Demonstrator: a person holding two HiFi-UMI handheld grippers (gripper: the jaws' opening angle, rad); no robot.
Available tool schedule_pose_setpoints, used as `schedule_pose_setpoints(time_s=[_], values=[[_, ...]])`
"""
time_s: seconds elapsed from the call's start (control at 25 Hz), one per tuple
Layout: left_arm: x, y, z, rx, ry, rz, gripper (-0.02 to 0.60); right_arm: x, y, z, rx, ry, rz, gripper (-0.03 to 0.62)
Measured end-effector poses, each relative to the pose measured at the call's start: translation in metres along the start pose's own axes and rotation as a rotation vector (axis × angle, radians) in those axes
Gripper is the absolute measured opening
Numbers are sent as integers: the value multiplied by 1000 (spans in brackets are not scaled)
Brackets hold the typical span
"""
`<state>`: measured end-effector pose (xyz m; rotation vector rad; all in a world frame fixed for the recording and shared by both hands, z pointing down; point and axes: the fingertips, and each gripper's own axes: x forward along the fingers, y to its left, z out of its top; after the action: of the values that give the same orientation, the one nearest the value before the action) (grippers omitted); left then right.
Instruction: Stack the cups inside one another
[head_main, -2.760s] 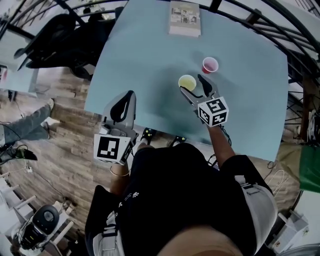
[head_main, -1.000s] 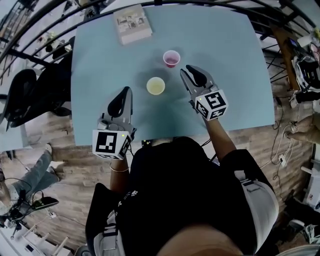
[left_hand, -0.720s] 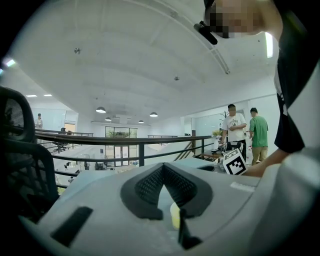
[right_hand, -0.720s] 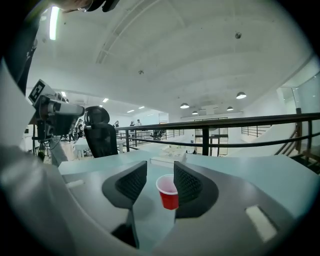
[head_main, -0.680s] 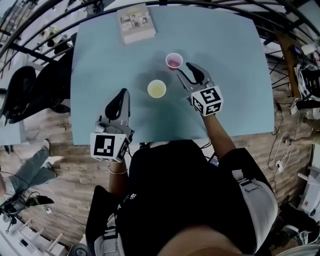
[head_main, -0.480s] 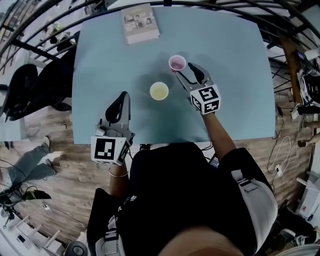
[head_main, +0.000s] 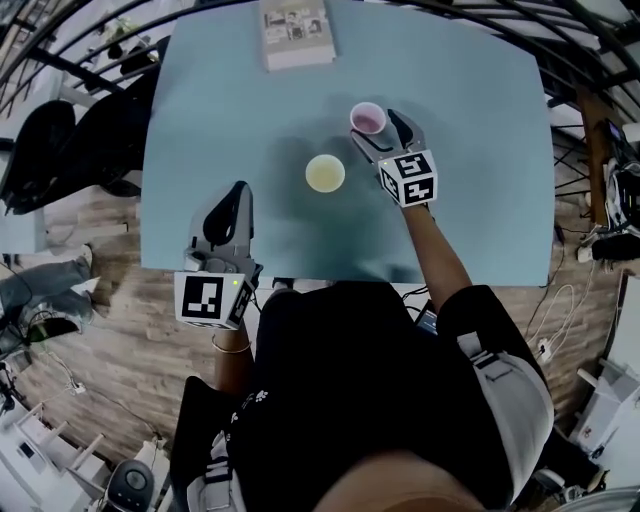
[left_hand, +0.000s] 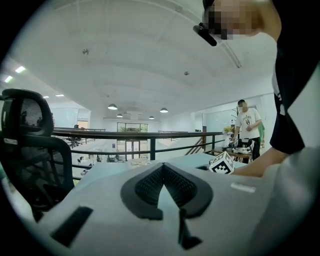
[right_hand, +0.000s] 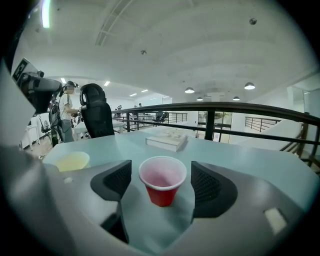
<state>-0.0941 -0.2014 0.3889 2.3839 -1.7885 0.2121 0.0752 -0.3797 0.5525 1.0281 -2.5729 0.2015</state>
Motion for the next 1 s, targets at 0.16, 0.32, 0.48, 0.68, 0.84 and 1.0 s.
schedule_pose_setpoints(time_s=[0.16, 0.32, 0.48, 0.68, 0.84, 1.0], values=[[-7, 5, -3, -4, 3, 32, -15, 10, -1, -4, -8, 13, 7, 373], [-14, 11, -4, -4, 6, 60, -15, 16, -1, -10, 3, 24, 11, 364], [-18, 14, -6, -7, 7, 72, -15, 18, -2, -10, 33, 19, 11, 337], [-18, 11, -7, -10, 3, 61, -15, 11, -1, -6, 48, 6, 13, 337], [-18, 11, -6, -14, -6, 44, -15, 1, 3, 6, 61, -20, 11, 337], [-16, 11, -5, -18, -22, 19, -15, -11, 14, 23, 68, -59, 19, 337]])
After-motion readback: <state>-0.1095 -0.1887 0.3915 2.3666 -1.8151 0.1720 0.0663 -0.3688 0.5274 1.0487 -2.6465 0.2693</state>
